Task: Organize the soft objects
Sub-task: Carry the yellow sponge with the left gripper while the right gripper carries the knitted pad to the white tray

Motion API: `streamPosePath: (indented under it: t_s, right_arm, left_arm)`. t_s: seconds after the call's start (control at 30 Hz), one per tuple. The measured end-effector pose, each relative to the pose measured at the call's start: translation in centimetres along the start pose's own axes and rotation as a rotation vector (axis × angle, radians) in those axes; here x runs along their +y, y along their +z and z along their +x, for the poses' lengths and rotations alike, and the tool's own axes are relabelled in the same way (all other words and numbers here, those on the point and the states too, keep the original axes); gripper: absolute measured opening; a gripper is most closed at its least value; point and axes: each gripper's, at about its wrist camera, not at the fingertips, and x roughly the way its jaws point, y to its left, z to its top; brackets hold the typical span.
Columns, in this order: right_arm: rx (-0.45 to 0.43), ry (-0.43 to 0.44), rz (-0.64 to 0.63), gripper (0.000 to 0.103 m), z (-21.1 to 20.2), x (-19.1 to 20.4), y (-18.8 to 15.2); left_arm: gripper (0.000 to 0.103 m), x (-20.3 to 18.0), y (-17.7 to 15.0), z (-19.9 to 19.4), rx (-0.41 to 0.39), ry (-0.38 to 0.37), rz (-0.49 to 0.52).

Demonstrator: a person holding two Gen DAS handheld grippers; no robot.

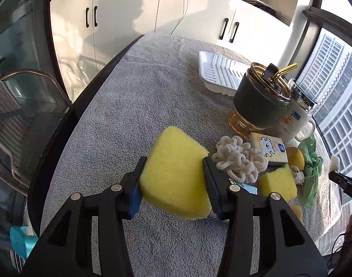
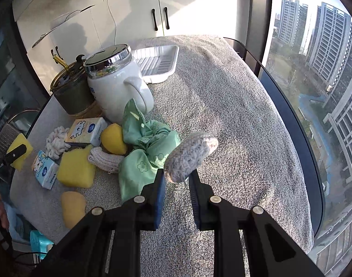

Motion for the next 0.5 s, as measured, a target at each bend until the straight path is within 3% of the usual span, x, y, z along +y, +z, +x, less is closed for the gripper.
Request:
streamPosePath:
  t_s: [0.33,0.5]
  right_arm:
    - [0.004,-0.039,0.075,0.023,3.0,-4.1,4.8]
    - [-0.01,-0.055,0.078,0.023,5.0,-5.5,8.5]
  left_arm:
    - [0.045,2.7,4.2,5.4,0.015,0.098,-0.015]
    - [0.045,3.6,8.3,7.9,-0.019,0.13,0.009]
